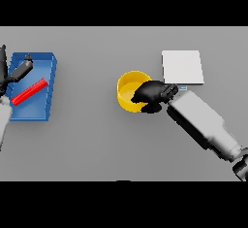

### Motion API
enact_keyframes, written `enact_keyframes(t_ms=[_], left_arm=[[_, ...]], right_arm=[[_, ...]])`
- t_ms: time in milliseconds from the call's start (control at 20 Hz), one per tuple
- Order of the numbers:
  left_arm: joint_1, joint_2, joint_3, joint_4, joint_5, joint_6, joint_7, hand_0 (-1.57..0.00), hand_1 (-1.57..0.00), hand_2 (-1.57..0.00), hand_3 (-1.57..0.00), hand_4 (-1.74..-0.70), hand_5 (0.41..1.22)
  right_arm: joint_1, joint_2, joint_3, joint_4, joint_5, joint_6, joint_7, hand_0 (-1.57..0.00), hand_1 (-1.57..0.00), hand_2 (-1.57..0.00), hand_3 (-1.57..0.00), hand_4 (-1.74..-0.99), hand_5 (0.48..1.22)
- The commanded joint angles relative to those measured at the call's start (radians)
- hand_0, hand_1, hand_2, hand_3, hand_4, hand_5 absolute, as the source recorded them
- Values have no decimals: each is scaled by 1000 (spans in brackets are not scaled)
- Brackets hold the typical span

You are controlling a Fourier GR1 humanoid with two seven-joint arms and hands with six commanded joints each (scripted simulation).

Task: Pick up the red beaker and tilt it to pour out 1 green nut into yellow bowl. Pick up the yellow bowl and place it on the metallic measuring scale.

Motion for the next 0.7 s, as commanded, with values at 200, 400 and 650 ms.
enact_keyframes(t_ms=[200, 400, 650], left_arm=[[-14, 3, -7, -3, -4, -14, 12, 1, 1, 1, 1, -735, 689], [-16, 1, -4, 16, -1, -11, -5, 1, 1, 1, 1, -731, 685], [-18, 12, 3, 12, 3, -16, -4, 1, 1, 1, 1, -735, 690]], right_arm=[[1, -12, 2, -8, -18, 0, 2, -1474, -1472, -1281, -1365, -1702, 1195], [-1, -24, -1, -28, -26, -15, -4, -1531, -1531, -1306, -1405, -1725, 1210], [-28, -46, -45, -102, -56, 46, 48, -1558, -1558, -1404, -1266, -1736, 1217]])
